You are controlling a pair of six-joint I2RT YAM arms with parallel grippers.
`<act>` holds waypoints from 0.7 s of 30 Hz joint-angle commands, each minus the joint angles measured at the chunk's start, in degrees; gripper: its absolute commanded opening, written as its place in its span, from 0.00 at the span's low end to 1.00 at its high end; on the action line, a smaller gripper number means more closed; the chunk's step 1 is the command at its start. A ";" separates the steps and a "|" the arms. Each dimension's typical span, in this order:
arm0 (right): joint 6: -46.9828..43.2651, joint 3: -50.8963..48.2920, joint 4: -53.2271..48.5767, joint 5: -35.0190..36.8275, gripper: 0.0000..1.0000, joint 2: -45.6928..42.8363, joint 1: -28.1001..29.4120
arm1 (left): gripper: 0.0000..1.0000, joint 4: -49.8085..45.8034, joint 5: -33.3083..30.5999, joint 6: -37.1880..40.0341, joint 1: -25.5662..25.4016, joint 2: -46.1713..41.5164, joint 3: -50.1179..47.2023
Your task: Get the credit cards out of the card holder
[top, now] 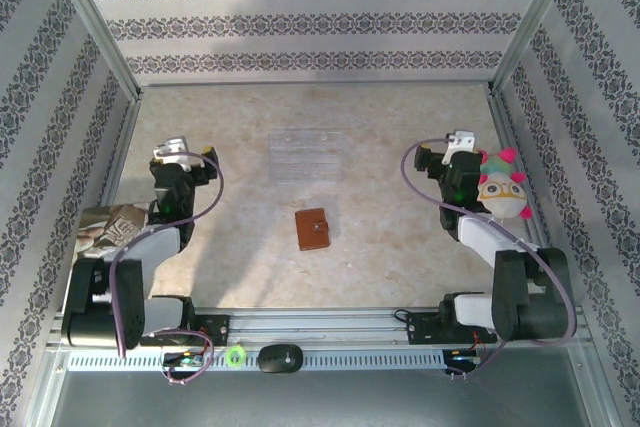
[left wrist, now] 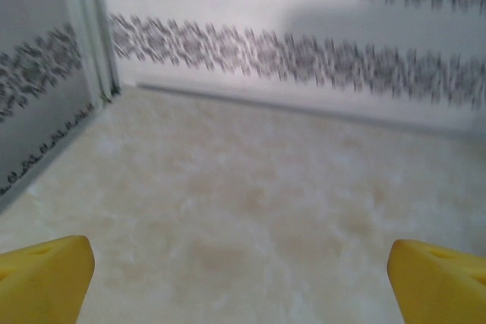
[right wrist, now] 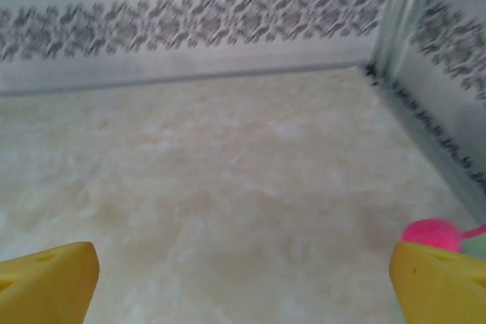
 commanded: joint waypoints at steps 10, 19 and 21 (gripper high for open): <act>34.60 6.09 -18.06 -10.30 0.98 -1.23 0.74 | 0.99 4.00 8.25 -53.02 7.35 -9.93 -8.80; 30.26 10.20 -29.82 -28.10 0.98 4.34 13.66 | 0.99 8.79 25.24 -54.56 6.68 -13.72 -9.30; 28.95 9.87 -31.59 -28.64 0.97 5.24 19.22 | 0.99 -2.40 27.09 -51.02 4.82 -18.75 -7.13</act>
